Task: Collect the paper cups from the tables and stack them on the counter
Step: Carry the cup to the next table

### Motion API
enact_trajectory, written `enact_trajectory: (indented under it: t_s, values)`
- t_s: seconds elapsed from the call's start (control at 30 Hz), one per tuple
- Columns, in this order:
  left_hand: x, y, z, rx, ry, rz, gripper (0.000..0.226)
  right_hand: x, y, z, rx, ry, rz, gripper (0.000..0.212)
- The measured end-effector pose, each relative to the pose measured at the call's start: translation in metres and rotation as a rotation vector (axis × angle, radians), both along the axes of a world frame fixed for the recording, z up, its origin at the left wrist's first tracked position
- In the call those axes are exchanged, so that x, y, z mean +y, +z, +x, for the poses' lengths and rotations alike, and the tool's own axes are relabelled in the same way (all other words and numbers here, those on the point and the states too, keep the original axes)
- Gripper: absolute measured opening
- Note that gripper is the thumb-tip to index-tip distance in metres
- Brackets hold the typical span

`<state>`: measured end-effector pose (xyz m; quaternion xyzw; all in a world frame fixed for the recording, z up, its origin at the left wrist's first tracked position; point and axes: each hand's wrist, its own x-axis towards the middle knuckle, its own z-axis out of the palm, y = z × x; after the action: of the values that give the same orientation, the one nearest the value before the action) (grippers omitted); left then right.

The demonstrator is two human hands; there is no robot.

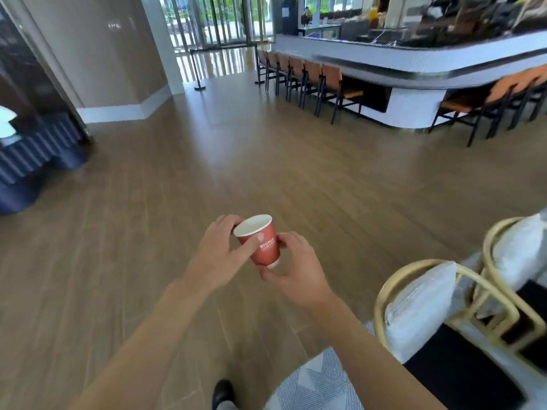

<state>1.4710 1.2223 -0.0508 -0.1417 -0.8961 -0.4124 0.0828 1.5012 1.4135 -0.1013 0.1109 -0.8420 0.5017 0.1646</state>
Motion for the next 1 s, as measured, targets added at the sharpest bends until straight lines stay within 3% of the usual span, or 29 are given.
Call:
enact_trajectory:
  t_s: [0.23, 0.53, 1.0]
  values:
    - [0.050, -0.022, -0.090, 0.004, -0.196, 0.031, 0.027, 0.044, -0.010, -0.049, -0.046, -0.179, 0.047, 0.058]
    - [0.068, -0.042, -0.232, -0.059, -0.399, 0.111, 0.042, 0.049, -0.013, -0.156, -0.081, -0.373, 0.120, 0.053]
    - [0.043, -0.037, -0.414, -0.140, -0.498, 0.219, 0.032, 0.005, 0.007, -0.320, -0.149, -0.502, 0.155, 0.055]
